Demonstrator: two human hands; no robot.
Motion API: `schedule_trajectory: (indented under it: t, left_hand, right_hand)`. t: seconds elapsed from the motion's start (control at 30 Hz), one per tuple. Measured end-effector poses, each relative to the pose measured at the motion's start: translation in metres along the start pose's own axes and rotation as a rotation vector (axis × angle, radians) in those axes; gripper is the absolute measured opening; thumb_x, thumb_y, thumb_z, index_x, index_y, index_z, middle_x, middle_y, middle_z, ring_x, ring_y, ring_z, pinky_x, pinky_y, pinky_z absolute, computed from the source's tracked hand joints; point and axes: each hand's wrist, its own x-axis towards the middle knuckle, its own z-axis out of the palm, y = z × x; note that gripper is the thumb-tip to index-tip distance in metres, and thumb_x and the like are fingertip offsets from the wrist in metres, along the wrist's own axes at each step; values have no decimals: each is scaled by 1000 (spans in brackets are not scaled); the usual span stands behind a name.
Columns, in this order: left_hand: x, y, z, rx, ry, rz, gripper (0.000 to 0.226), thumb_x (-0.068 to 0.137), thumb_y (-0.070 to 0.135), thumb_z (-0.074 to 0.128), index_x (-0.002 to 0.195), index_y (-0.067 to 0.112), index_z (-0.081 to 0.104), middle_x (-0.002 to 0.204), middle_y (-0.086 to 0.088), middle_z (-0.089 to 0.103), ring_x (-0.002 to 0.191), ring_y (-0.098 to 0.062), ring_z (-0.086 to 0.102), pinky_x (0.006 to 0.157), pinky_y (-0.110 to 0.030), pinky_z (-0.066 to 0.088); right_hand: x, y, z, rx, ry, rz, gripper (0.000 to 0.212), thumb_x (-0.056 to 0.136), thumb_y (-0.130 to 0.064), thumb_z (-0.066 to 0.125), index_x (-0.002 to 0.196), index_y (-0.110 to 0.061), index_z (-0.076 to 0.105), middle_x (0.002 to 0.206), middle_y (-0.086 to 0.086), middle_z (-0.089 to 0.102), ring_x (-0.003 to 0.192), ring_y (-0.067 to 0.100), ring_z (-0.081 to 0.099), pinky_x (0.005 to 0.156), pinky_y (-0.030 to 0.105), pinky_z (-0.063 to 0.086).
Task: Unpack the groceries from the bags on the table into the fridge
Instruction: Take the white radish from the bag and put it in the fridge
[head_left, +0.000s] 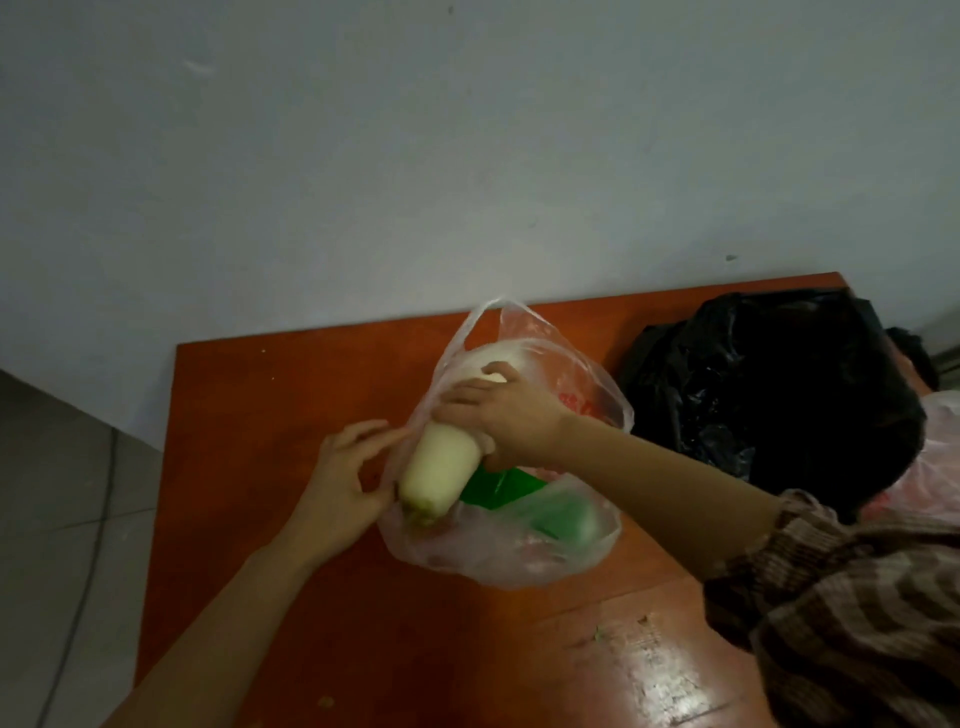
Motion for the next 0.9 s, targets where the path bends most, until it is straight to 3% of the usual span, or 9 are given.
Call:
schedule_trajectory:
  t: [0.07,0.2,0.3,0.4,0.57,0.63,0.73,0.9]
  left_hand:
    - [10,21,-11,-58,43,38,46,81,17,68,119,44,59,130,15,49,122,-8,38,102,-30,28]
    - [38,63,-23,-359,58,111,43,77,35,64,116,54,59,121,27,59,120,-2,51,99,-28,41]
    - [63,86,-15,-416,-58,101,62,80,4,65,125,44,51,125,28,56,118,9,50,99,-20,43]
    - [77,95,4,-369,-211,65,80,68,-5,66,138,26,44,135,12,52,129,-4,46,94,-16,43]
    - [78,111,39,-303,-230,51,88,59,32,83,132,49,36,124,17,55,117,-9,52,95,-31,47]
    - [75,126,50,-279,-186,64,84,65,29,83,137,39,39,119,14,56,109,-10,53,88,-27,49]
    - [74,140,57,-199,-125,153,76,66,26,84,132,28,48,113,15,59,103,-9,58,71,-10,43]
    - [73,187,45,-129,-80,275,70,63,47,82,125,35,52,106,23,60,92,-2,60,72,-25,52]
  right_hand:
    - [-12,9,-13,153,98,83,76,72,-40,75,139,-30,41,144,-3,47,135,19,38,110,44,21]
    - [-36,32,-38,614,365,247,74,62,-33,87,128,-29,53,121,-5,64,111,15,58,93,34,45]
    - [-53,45,-50,933,464,408,75,61,-28,89,128,-23,54,119,-8,63,107,10,59,87,28,48]
    - [-70,50,-47,1131,514,478,78,58,-30,90,127,-25,56,117,-9,66,109,11,62,90,36,54]
    - [-94,44,-26,1209,593,609,70,59,-25,90,122,-27,59,115,-8,67,108,14,62,90,42,55]
    - [-103,39,-19,1230,631,665,69,61,-24,90,122,-26,59,114,-7,67,106,14,63,88,43,56]
    - [-122,35,-26,1259,694,696,67,61,-23,90,121,-24,60,112,-5,68,104,14,65,85,41,58]
    - [-172,32,-72,1273,814,682,59,64,-24,88,118,-15,64,108,-1,72,98,14,69,84,38,58]
